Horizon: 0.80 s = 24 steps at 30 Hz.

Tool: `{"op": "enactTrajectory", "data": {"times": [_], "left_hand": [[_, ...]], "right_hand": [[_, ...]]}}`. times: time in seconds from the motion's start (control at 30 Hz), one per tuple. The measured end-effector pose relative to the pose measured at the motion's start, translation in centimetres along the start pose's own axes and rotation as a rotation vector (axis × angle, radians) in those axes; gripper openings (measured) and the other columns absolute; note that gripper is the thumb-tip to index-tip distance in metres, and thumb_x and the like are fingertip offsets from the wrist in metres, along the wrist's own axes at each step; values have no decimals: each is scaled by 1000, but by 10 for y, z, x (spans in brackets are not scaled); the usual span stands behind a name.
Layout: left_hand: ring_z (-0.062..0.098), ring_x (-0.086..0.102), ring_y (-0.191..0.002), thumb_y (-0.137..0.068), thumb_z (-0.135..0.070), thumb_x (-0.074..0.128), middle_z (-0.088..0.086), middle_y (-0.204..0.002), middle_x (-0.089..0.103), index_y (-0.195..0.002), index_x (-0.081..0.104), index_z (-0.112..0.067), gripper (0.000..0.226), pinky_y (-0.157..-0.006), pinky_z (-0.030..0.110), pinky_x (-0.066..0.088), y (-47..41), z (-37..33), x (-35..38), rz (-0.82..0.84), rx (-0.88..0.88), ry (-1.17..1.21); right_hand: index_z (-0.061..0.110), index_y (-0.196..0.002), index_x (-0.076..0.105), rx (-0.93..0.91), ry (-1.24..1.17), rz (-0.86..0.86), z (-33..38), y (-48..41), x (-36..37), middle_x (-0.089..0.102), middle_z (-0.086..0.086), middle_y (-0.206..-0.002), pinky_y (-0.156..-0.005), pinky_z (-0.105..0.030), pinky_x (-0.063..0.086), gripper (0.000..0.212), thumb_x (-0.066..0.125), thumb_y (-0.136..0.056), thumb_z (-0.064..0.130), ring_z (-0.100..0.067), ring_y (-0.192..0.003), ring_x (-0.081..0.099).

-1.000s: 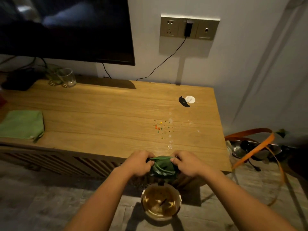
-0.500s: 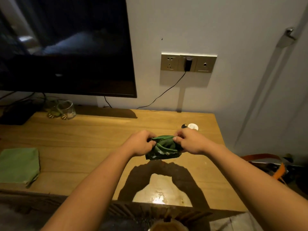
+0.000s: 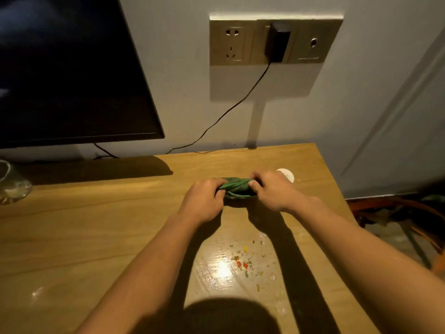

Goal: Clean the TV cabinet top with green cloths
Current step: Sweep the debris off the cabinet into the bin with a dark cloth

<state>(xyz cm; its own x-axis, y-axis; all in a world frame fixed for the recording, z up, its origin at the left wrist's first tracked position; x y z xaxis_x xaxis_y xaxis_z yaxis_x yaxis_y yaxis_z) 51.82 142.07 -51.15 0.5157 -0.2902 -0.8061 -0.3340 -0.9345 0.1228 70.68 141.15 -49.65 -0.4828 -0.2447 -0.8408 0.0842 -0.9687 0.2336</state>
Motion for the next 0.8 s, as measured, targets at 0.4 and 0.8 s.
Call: {"op": "enactTrajectory", "data": {"times": [0.4, 0.8], "left_hand": [[30, 63, -95, -92, -35, 52, 5, -104, 73, -125, 62, -36, 35, -77, 36, 51, -10, 26, 33, 72, 58, -189], [28, 60, -105, -92, -37, 50, 3, -110, 71, -126, 61, -39, 36, -93, 40, 41, 27, 10, 45, 144, -35, -287]], "right_hand": [[30, -133, 59, -38, 164, 119, -18, 3, 45, 71, -8, -117, -87, -37, 50, 35, 50, -100, 26, -31, -103, 64], [27, -129, 65, -100, 234, 168, -17, 20, 50, 70, -10, -121, -96, -38, 50, 34, 51, -98, 23, -33, -111, 61]]}}
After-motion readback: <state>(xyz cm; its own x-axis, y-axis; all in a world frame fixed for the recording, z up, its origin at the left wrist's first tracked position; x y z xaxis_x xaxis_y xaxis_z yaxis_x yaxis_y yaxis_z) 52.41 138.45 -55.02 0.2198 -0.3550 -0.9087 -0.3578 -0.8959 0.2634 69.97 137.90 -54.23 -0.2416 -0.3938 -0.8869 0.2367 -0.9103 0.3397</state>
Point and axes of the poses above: each hand's wrist, its own y-axis away from the middle knuckle, its own x-axis out of the palm, z = x × y, the point moved 3 cm from there along -y, towards the middle knuckle
